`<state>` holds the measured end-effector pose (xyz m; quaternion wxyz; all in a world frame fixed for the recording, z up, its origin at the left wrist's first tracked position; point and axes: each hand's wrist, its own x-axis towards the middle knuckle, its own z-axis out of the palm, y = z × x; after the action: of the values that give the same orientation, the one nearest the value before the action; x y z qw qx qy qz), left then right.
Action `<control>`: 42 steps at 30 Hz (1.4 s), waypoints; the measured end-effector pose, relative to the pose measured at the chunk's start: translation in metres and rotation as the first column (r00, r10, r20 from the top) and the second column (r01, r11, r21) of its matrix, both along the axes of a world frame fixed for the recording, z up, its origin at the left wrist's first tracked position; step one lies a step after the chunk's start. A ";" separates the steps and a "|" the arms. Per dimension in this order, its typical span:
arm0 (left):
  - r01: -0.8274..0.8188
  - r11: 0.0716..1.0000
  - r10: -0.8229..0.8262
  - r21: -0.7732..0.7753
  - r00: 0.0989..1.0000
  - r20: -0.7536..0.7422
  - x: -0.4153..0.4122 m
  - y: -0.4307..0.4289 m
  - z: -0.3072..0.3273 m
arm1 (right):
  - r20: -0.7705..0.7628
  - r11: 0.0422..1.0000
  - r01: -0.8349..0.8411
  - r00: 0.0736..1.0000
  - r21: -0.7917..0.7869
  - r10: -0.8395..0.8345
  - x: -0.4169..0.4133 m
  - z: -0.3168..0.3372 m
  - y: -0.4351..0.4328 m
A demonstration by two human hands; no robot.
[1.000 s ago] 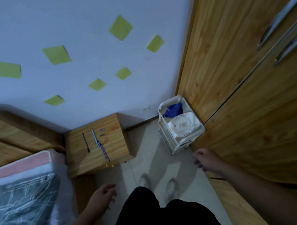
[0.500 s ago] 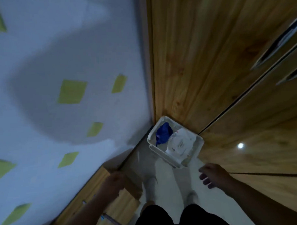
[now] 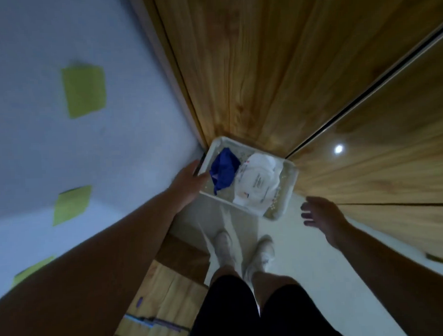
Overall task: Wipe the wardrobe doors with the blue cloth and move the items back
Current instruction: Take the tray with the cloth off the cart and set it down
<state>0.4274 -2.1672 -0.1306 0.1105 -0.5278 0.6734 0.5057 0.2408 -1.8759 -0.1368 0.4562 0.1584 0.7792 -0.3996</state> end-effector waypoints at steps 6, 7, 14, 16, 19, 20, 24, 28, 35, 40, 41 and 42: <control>0.013 0.999 -0.008 -0.045 0.995 0.097 -0.026 -0.009 -0.043 | 0.060 0.998 -0.029 0.998 -0.062 0.033 -0.008 -0.060 -0.015; 0.023 0.996 -0.015 -0.083 0.996 0.088 -0.029 -0.009 -0.047 | 0.080 0.996 -0.044 0.995 -0.080 0.051 -0.007 -0.065 -0.018; -0.018 0.999 0.023 -0.033 0.990 0.142 -0.026 -0.006 -0.047 | 0.111 0.993 -0.072 0.990 -0.097 0.082 -0.005 -0.061 -0.023; -0.001 0.999 0.007 -0.039 0.987 0.161 -0.019 0.002 -0.030 | 0.101 0.993 -0.089 0.990 -0.081 0.097 -0.005 -0.044 -0.016; 0.042 0.999 -0.043 0.008 0.982 0.185 -0.005 0.019 0.007 | 0.104 0.991 -0.104 0.988 -0.081 0.112 -0.001 -0.006 0.005; 0.050 0.998 -0.055 0.033 0.981 0.187 -0.001 0.025 0.023 | 0.110 0.992 -0.093 0.989 -0.088 0.102 0.003 0.009 0.014; 0.060 0.995 -0.072 0.080 0.985 0.157 0.012 0.056 0.076 | 0.116 0.994 0.035 0.993 -0.099 -0.023 0.020 0.066 0.057; 0.059 0.977 -0.077 0.207 0.994 0.078 0.010 0.083 0.115 | 0.098 0.990 0.130 0.987 -0.059 -0.124 0.037 0.099 0.100; 0.297 0.911 -0.302 0.286 0.953 -0.027 -0.024 0.129 0.138 | 0.023 0.951 0.310 0.951 0.002 -0.310 0.071 0.113 0.185; 0.478 0.830 -0.479 0.287 0.875 -0.070 -0.065 0.178 0.135 | -0.031 0.879 0.476 0.879 0.003 -0.476 0.106 0.124 0.254; 0.502 0.813 -0.504 0.295 0.860 -0.076 -0.073 0.190 0.135 | -0.040 0.860 0.510 0.859 0.002 -0.510 0.114 0.126 0.268; 0.525 0.795 -0.528 0.303 0.845 -0.080 -0.081 0.204 0.136 | -0.048 0.840 0.543 0.839 0.001 -0.542 0.122 0.127 0.282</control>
<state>0.3464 -1.9631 0.0057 0.3319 -0.2976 0.7041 0.5527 0.3631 -1.5943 -0.0100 0.3056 0.3663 0.7155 -0.5103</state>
